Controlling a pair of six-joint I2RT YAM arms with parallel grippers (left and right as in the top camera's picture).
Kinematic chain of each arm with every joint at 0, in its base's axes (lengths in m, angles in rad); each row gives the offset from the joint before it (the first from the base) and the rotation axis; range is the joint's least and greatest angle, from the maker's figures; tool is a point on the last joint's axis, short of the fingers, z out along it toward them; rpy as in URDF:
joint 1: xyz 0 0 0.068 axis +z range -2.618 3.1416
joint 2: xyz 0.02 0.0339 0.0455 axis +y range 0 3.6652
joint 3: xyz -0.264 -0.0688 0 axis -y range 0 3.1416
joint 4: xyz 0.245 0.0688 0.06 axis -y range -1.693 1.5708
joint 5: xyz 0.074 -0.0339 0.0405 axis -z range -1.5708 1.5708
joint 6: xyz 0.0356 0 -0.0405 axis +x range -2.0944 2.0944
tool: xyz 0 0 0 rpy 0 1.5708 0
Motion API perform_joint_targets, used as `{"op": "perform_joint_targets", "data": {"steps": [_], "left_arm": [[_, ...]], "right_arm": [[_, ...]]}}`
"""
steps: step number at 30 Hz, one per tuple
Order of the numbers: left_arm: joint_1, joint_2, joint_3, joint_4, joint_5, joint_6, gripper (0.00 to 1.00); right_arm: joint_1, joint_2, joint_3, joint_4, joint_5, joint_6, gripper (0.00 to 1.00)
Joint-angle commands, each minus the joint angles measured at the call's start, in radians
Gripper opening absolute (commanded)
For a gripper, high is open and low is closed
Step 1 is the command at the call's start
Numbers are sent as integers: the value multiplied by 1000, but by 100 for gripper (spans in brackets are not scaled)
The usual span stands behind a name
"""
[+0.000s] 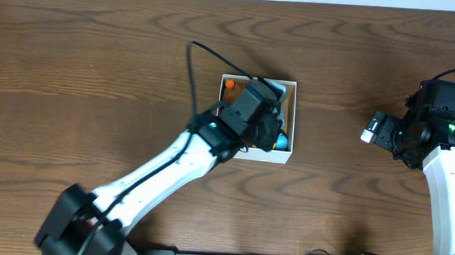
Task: Pack container
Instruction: 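Carry the green toy over the white box with the left gripper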
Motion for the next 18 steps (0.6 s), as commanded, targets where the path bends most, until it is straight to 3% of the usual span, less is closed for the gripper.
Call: {"op": "perform_joint_targets", "data": {"steps": [1,9,18], "left_arm": [[-15,58,10,-32,51,-16,6],[-1,171,9,-106,50,-39,6],[72,132,14,-113,44,-39,6]], "right_arm": [[-1,4,-3,-1,-3,-13,99],[-1,4,-3,-2,-3,-13,99],[-1,4,-4,-1,-3,-16,99]]}}
